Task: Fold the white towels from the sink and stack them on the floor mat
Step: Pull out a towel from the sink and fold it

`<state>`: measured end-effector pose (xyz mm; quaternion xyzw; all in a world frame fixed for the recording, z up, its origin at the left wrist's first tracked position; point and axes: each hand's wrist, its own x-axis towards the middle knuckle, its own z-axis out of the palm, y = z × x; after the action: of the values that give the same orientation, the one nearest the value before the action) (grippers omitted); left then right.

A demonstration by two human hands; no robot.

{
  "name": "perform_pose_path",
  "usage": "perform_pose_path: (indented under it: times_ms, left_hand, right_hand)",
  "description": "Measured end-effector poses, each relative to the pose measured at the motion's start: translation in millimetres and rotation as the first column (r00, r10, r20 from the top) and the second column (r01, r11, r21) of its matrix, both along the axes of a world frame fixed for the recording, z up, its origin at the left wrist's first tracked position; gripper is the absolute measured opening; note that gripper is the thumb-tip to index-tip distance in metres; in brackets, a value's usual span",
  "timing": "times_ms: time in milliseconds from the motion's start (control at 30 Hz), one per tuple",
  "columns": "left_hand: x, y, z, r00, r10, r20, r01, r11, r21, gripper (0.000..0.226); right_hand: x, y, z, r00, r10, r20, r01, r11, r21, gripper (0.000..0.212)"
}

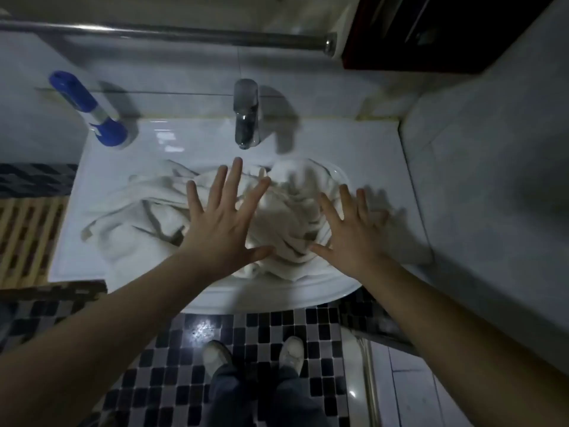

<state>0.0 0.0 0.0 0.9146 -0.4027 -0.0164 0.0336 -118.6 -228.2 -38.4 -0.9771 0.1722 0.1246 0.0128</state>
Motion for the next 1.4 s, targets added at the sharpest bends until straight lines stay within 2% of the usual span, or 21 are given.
perform_pose_path:
  times_ms: [100, 267, 467, 567, 700, 833, 967, 1067, 1133, 1233, 1333, 1400]
  left_hand:
    - [1.7, -9.4, -8.9, 0.999, -0.030, -0.037, 0.031, 0.999, 0.022, 0.110]
    - [2.5, -18.6, -23.9, 0.997, -0.064, -0.051, 0.066, 0.998, 0.023, 0.100]
    - [1.5, -29.0, -30.4, 0.982, -0.133, -0.137, 0.143, 0.988, 0.063, 0.083]
    - [7.6, -49.6, -35.0, 0.973, -0.152, -0.171, 0.170, 0.981, 0.095, 0.075]
    - [15.4, -70.0, -46.9, 0.970, -0.177, -0.165, 0.203, 0.966, 0.157, 0.069]
    - [21.3, -67.7, -63.3, 0.972, -0.138, -0.190, 0.176, 0.964, 0.199, 0.060]
    - [25.0, -63.0, -66.2, 0.960, -0.070, -0.271, 0.139, 0.959, 0.245, 0.073]
    - [28.0, -56.0, -60.3, 0.968, -0.080, -0.239, 0.143, 0.956, 0.257, 0.079]
    - [29.5, -51.2, -54.8, 0.973, -0.050, -0.225, 0.107, 0.963, 0.249, 0.067]
    - [33.1, -44.9, -48.1, 0.975, -0.033, -0.218, 0.085, 0.969, 0.233, 0.035]
    - [33.2, -36.8, -43.4, 0.983, -0.083, -0.166, 0.120, 0.966, 0.230, 0.029]
    - [34.3, -31.5, -42.5, 0.988, -0.119, -0.095, 0.137, 0.968, 0.211, 0.029]
  right_hand:
    - [-2.1, -10.4, -16.7, 0.997, 0.014, -0.077, -0.012, 1.000, 0.027, 0.093]
    - [-10.3, -24.0, -42.9, 0.987, 0.055, -0.151, -0.040, 0.995, 0.096, 0.071]
    - [-23.6, -25.2, -41.7, 0.958, 0.189, -0.216, -0.185, 0.982, 0.038, 0.055]
    - [-27.3, -26.3, -43.9, 0.968, 0.119, -0.223, -0.111, 0.993, 0.049, 0.044]
    - [-31.1, -25.8, -42.6, 0.984, 0.031, -0.173, -0.020, 0.998, 0.067, 0.041]
    - [-36.0, -31.4, -37.6, 0.975, -0.190, -0.113, 0.189, 0.982, -0.017, 0.049]
    - [-41.9, -41.5, -39.6, 0.885, -0.432, -0.176, 0.452, 0.887, 0.094, 0.066]
    - [-46.3, -47.8, -41.7, 0.883, -0.436, -0.172, 0.465, 0.861, 0.207, 0.078]
    - [-44.9, -47.9, -39.3, 0.889, -0.426, -0.170, 0.455, 0.862, 0.224, 0.083]
    - [-39.6, -41.4, -32.4, 0.869, -0.457, -0.190, 0.494, 0.824, 0.277, 0.090]
    - [-37.2, -38.4, -31.0, 0.842, -0.485, -0.237, 0.535, 0.807, 0.248, 0.093]
    - [-36.3, -40.1, -31.1, 0.816, -0.512, -0.266, 0.570, 0.789, 0.231, 0.088]
